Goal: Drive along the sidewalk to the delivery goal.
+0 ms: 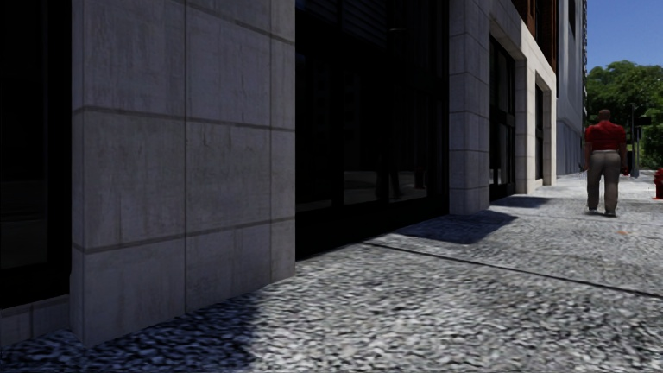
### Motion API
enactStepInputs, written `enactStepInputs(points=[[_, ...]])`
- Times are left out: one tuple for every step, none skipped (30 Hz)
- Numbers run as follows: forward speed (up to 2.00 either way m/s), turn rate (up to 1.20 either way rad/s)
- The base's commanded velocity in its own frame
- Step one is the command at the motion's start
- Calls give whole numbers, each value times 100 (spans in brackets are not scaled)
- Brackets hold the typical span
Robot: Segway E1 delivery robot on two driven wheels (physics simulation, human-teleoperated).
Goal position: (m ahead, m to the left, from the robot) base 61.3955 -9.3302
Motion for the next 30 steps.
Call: enactStepInputs(points=[[178, -81], [178, -81], [178, -81], [178, -81], [178, -81], [178, -81], [182, -81], [200, -81], [200, -81], [200, -81], [200, -81], [200, -81], [200, -81], [200, -81], [200, -81], [200, -81], [200, -81], [200, -81], [200, -81], [200, -81], [200, -81], [200, -77], [200, 0], [200, 0], [200, 0], [200, 0], [200, 0], [200, 0], [200, 0], [200, 0]])
